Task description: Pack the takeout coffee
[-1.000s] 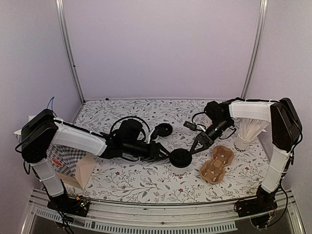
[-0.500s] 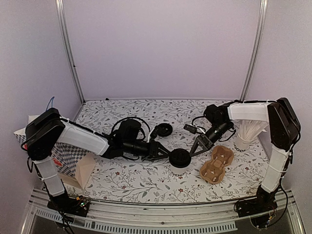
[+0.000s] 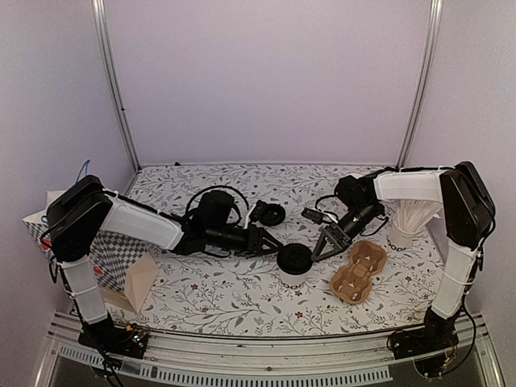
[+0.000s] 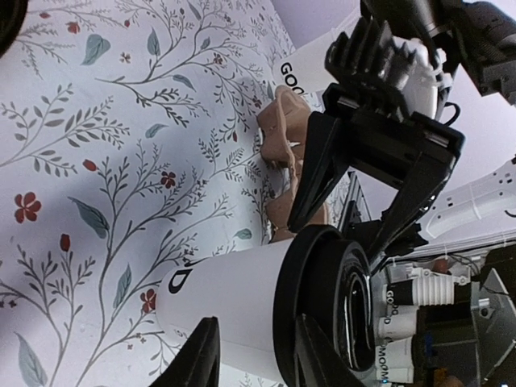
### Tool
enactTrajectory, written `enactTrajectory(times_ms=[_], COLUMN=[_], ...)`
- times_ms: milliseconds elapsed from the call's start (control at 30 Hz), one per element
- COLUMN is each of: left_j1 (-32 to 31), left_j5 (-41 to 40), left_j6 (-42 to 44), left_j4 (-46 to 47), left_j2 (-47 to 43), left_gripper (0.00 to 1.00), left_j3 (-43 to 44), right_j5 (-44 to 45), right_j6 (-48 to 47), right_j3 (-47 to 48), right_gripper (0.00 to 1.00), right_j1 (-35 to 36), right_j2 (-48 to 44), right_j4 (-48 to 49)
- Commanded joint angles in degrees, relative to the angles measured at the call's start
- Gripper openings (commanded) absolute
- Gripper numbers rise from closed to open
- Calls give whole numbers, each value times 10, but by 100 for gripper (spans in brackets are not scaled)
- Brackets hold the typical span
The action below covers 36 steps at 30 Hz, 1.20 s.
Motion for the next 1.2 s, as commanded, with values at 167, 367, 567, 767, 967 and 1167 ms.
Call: enactTrajectory(times_ms=[167, 367, 567, 767, 967, 1167], left_j1=[2, -16, -35, -71, -100, -109], left_j5=[-141, -140, -178, -202, -219, -213], left_j6=[83, 96, 116, 120, 114, 108], left_j4=[-114, -95, -147, -211, -244, -254], left_j2=[-36, -45, -79, -109, -68, -43], left_gripper=[50, 54, 59, 64, 66, 64], left_j3=[66, 89, 84, 74, 94, 86], right_j5=[11, -16, 34, 92, 83, 55], right_j6=[-75, -106, -99, -44, -30, -35], right_j3=[-15, -17, -15, 5, 38, 49], right_gripper=[61, 65, 65, 59, 56, 57], right_j1=[8, 9, 8, 8, 8, 8], right_j2=[-57, -80, -100, -75, -32, -8], right_j4=[10, -12, -1, 24, 20, 14])
